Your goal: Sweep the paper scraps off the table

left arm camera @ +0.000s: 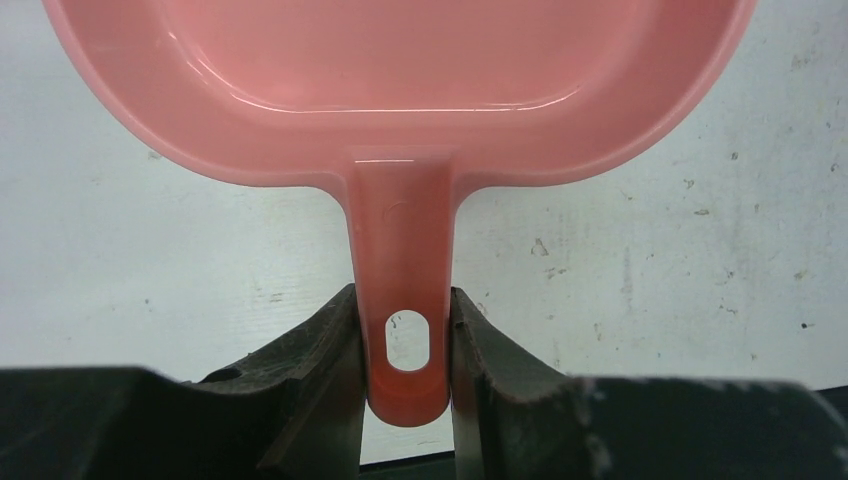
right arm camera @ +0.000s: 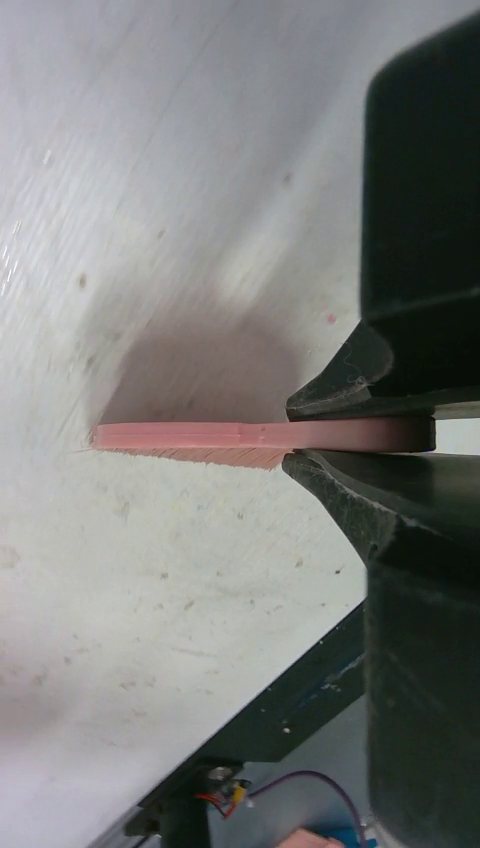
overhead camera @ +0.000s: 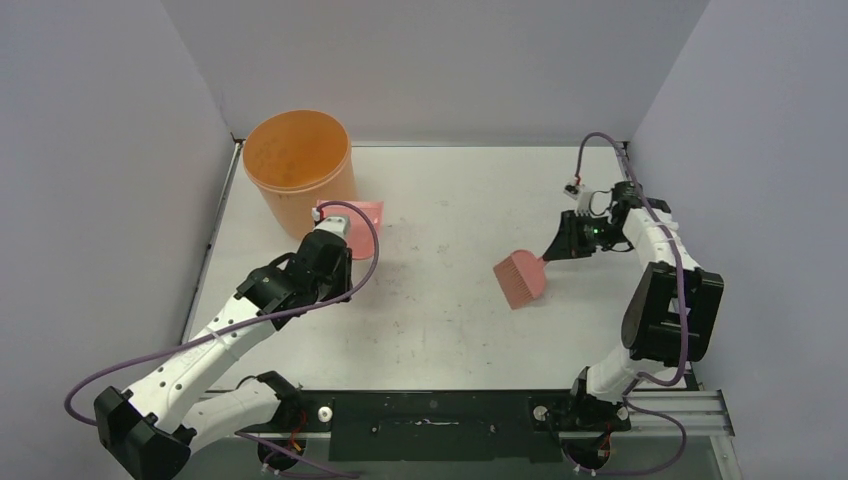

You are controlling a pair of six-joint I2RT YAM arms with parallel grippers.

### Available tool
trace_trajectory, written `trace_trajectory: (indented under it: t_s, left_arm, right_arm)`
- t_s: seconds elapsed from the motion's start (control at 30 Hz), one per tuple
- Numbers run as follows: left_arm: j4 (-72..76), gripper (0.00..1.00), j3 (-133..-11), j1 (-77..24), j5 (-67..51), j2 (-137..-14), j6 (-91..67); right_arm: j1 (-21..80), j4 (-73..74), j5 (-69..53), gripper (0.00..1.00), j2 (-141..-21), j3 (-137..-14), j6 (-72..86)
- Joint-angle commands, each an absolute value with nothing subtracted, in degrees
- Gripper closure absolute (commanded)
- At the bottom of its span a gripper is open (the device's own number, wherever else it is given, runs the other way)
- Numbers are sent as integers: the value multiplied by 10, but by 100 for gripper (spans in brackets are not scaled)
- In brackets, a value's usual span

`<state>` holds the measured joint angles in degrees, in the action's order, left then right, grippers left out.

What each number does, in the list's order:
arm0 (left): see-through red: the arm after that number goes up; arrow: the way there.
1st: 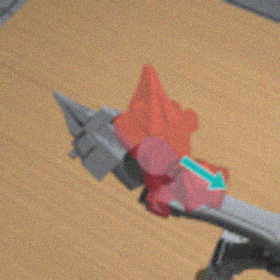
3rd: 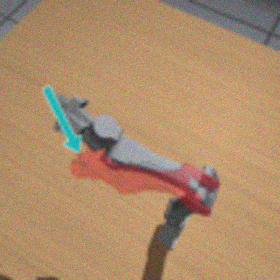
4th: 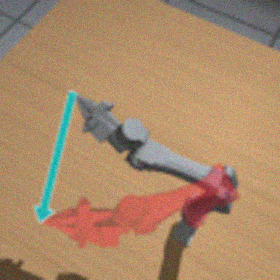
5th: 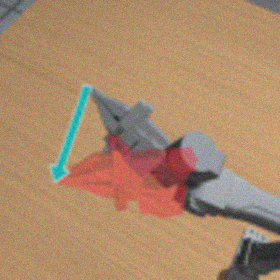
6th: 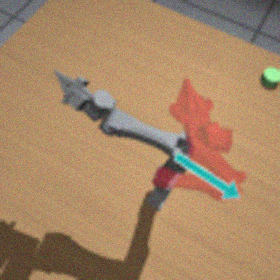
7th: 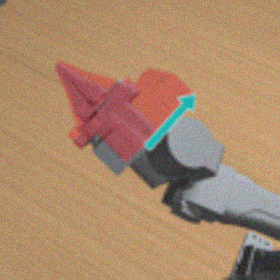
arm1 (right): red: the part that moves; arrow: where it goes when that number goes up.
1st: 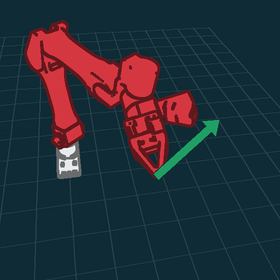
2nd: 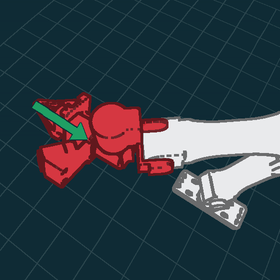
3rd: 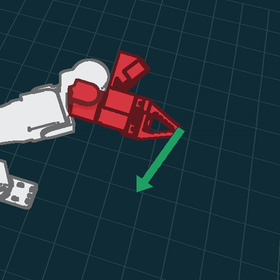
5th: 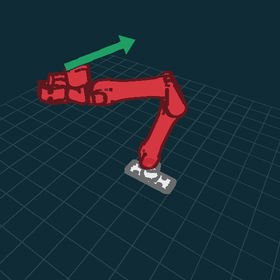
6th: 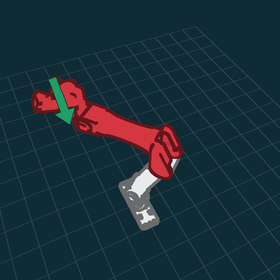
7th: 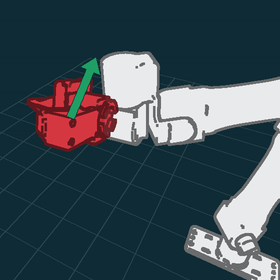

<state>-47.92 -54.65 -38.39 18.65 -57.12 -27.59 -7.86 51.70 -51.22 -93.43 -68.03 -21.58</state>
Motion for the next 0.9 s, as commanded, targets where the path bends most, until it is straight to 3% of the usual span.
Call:
trace_trajectory:
  t_s: [0.0,0.4,0.57,0.7,0.87]
  left_arm:
    - [-398,100,-519,-343,93,-549,-233]
    - [-371,100,-498,-329,-27,-570,-220]
    - [-369,100,-495,-328,-24,-581,-219]
    - [-371,100,-495,-329,-15,-604,-218]
    - [-372,100,-497,-329,-25,-638,-216]
  right_arm:
    - [-142,533,-461,95,-900,-690,-232]
    - [-252,579,-338,95,-808,-677,-261]
    - [-327,649,-277,95,-785,-747,-298]
    - [-366,683,-138,95,-749,-773,-335]
    - [-366,648,16,95,-628,-659,-436]
